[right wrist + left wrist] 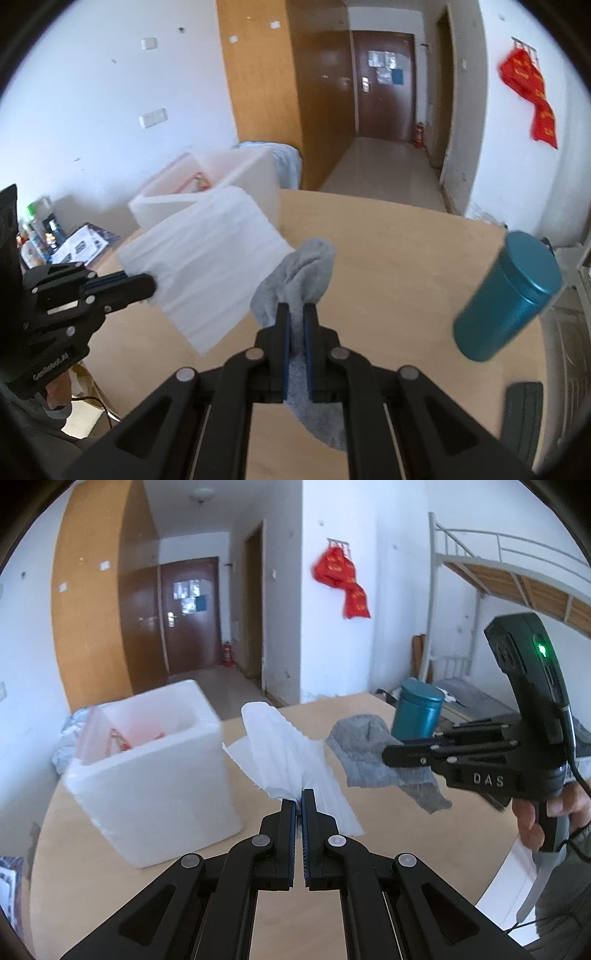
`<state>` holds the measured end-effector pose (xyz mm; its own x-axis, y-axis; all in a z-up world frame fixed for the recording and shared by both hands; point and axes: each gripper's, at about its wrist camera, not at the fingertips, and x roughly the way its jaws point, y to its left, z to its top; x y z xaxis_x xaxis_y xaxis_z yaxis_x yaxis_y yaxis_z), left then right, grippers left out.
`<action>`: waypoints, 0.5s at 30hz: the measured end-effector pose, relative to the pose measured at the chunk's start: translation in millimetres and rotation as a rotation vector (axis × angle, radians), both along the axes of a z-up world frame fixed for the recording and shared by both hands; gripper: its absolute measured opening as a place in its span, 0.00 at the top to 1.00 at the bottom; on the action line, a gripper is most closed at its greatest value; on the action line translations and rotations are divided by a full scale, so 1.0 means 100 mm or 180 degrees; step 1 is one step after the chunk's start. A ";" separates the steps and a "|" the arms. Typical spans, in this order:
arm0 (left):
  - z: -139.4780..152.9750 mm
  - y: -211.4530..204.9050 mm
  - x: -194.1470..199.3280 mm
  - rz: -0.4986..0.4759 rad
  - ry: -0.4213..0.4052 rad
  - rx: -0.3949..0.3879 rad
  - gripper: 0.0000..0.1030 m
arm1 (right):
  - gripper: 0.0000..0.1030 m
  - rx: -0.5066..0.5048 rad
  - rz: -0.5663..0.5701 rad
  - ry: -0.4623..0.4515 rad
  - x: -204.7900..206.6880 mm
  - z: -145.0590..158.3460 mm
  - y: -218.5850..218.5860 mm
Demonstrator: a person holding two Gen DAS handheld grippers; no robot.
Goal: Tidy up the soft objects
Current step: 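Carry the paper towel with the left tool while the right tool carries the sock to the box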
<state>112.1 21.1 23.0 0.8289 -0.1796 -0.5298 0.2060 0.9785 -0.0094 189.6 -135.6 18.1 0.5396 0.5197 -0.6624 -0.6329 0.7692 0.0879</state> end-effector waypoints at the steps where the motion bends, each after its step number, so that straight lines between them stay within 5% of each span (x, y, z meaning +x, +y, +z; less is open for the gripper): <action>1: 0.03 0.04 -0.04 0.0042 -0.0024 -0.0005 0.97 | 0.91 0.0001 0.0026 -0.0022 0.00 0.02 0.04; 15: 0.40 0.53 -0.47 0.0570 -0.0366 -0.0037 0.97 | 0.91 0.0259 0.0425 -0.0321 -0.10 0.47 0.48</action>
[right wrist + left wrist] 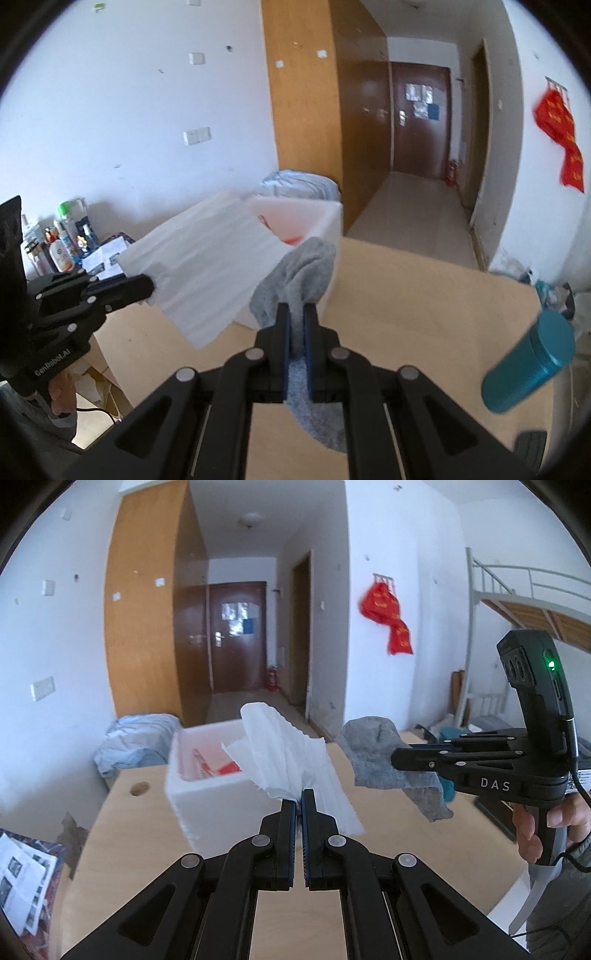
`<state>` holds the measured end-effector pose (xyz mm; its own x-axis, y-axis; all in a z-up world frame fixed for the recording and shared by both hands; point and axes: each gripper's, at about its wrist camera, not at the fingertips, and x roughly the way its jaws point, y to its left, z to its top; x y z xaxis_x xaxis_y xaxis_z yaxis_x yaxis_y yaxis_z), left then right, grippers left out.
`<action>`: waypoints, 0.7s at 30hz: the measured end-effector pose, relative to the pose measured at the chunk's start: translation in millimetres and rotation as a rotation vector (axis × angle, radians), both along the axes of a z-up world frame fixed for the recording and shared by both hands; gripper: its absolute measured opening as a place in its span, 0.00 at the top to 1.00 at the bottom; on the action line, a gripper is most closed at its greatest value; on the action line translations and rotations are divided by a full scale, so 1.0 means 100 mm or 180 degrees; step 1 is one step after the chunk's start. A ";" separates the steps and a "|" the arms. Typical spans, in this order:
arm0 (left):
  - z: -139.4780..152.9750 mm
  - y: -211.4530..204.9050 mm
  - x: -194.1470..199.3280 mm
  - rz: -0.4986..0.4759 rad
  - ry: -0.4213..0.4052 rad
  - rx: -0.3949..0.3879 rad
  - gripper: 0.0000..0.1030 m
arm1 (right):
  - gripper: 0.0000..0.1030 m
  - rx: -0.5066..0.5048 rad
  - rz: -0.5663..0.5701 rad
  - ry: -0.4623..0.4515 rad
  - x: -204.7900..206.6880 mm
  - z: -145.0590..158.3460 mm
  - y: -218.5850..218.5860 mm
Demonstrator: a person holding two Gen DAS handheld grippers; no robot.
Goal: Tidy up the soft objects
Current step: 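Carry the paper towel with the left tool while the right tool carries the sock to the box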
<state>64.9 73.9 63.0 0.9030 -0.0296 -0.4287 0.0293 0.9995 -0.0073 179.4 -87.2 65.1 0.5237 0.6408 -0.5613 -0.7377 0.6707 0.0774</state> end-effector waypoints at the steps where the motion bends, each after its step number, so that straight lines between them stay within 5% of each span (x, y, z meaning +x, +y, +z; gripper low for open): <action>1: 0.02 0.04 0.00 0.0046 -0.0013 0.0002 0.97 | 0.91 -0.0012 0.0027 -0.0029 0.03 0.02 0.08; 10: 0.10 0.38 0.23 0.0378 -0.0007 -0.0020 0.97 | 0.91 0.0014 0.0135 -0.0023 0.31 0.06 0.37; 21: 0.12 0.68 0.83 0.0424 0.0041 -0.0122 0.97 | 0.91 -0.0018 0.0181 -0.0007 0.51 0.10 0.58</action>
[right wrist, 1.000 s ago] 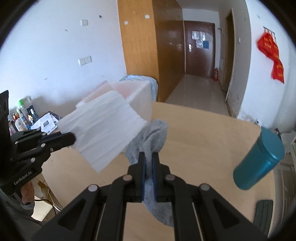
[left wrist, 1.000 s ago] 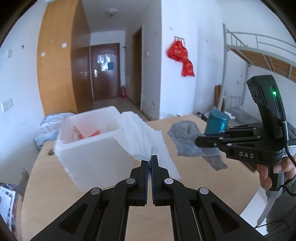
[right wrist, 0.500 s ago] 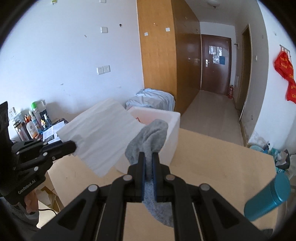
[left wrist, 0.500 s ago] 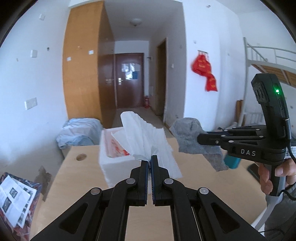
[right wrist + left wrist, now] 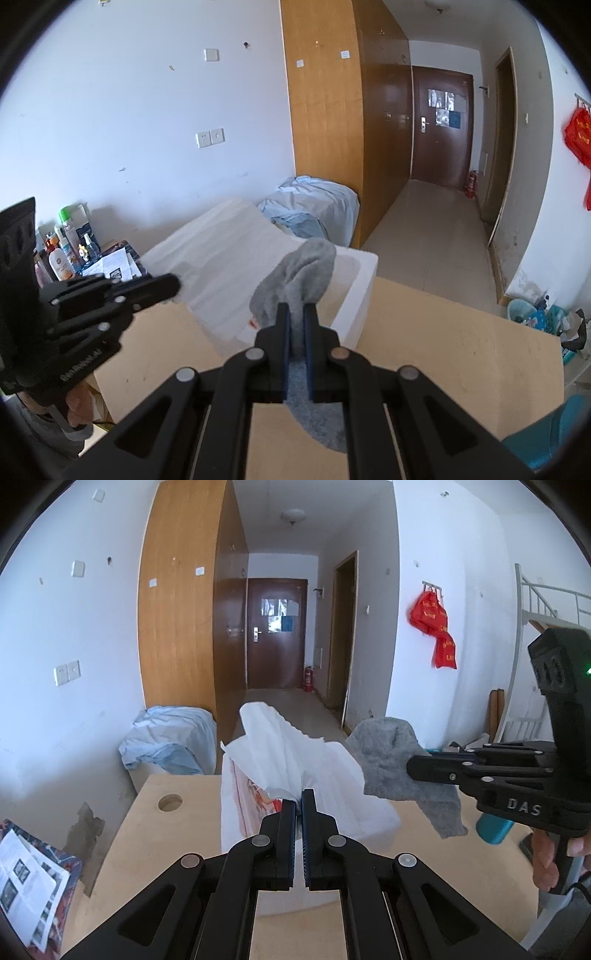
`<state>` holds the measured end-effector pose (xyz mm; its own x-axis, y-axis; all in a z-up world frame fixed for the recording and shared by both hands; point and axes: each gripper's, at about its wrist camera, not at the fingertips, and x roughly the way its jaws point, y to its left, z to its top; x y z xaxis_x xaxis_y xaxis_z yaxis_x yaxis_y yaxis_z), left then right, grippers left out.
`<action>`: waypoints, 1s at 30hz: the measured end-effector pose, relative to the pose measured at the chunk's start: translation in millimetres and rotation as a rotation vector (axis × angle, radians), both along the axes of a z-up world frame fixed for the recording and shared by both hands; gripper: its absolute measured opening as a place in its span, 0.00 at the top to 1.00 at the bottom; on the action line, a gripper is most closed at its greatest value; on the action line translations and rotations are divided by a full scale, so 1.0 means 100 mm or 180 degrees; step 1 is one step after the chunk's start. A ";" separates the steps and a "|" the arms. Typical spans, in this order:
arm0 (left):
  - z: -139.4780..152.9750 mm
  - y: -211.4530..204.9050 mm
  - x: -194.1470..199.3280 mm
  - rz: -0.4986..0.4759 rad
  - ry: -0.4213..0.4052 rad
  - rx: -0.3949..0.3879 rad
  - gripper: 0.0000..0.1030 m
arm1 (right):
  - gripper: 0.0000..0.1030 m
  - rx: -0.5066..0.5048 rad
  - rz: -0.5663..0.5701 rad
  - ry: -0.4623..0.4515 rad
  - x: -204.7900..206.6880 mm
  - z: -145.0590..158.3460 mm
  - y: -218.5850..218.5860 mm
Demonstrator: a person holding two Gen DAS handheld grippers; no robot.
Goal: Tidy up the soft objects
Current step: 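Carry the paper towel with the left tool while the right tool carries the sock to the box, then open the left tool over the box while the right tool lowers the sock inside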
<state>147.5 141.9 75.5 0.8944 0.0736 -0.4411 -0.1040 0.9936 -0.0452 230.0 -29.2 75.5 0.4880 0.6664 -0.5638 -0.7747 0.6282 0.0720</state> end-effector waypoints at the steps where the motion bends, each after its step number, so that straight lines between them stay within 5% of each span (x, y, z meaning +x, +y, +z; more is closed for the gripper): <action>1: -0.01 0.02 0.05 -0.0016 0.0000 -0.0027 0.97 | 0.91 -0.0010 -0.0002 0.0001 0.03 0.01 0.04; 12: -0.34 0.13 0.68 -0.0026 0.0406 -0.0088 0.97 | 0.91 -0.0112 -0.0003 0.0061 0.23 -0.08 0.12; 30: -0.41 0.10 0.73 -0.0070 0.0440 -0.0025 0.92 | 0.91 -0.0150 -0.0025 0.0066 0.23 -0.01 0.16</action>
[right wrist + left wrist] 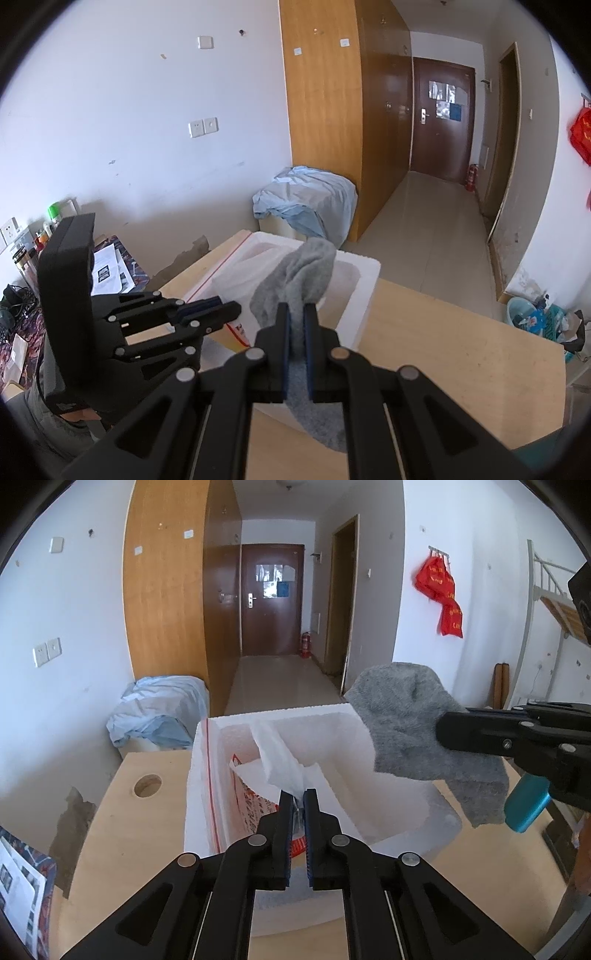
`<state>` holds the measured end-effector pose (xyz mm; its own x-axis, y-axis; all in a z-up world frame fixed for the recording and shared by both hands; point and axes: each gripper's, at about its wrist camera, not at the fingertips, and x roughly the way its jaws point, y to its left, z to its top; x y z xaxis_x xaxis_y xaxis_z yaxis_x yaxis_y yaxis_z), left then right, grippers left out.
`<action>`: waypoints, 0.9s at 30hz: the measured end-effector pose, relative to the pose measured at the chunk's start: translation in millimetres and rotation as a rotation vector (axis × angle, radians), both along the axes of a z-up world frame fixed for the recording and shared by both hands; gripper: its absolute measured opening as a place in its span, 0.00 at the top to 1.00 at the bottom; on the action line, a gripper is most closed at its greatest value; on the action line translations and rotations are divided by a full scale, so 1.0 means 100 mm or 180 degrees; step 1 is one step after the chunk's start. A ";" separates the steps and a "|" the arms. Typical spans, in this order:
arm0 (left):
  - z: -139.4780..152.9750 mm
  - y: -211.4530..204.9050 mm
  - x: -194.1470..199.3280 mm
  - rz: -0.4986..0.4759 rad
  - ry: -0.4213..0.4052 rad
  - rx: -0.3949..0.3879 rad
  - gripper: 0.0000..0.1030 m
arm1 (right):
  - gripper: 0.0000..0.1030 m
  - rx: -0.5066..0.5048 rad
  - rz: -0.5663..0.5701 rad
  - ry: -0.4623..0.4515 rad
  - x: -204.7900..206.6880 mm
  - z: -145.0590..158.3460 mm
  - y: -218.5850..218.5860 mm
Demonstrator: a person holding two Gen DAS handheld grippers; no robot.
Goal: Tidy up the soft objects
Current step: 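Open the left tool over the box while the right tool lowers the sock inside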
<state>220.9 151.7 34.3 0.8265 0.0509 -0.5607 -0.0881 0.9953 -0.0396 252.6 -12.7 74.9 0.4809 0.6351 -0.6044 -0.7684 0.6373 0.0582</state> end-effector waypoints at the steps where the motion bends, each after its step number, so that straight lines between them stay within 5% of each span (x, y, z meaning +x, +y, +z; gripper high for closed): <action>1: 0.00 -0.01 -0.01 -0.0008 -0.0006 0.0008 0.81 | 0.91 -0.0002 0.0001 -0.0006 -0.01 0.01 0.00; 4: 0.04 -0.05 -0.08 0.0068 -0.0127 0.0106 0.16 | 0.91 0.0008 0.0002 -0.0025 0.00 0.03 0.01; 5: 0.07 -0.06 -0.13 0.0148 -0.0257 0.0158 0.02 | 0.91 0.0008 0.0007 -0.0032 0.00 0.04 0.01; 27: 0.14 0.27 -0.62 0.0428 -0.0432 0.0005 0.00 | 0.91 0.0115 0.0240 0.0110 0.18 0.08 0.49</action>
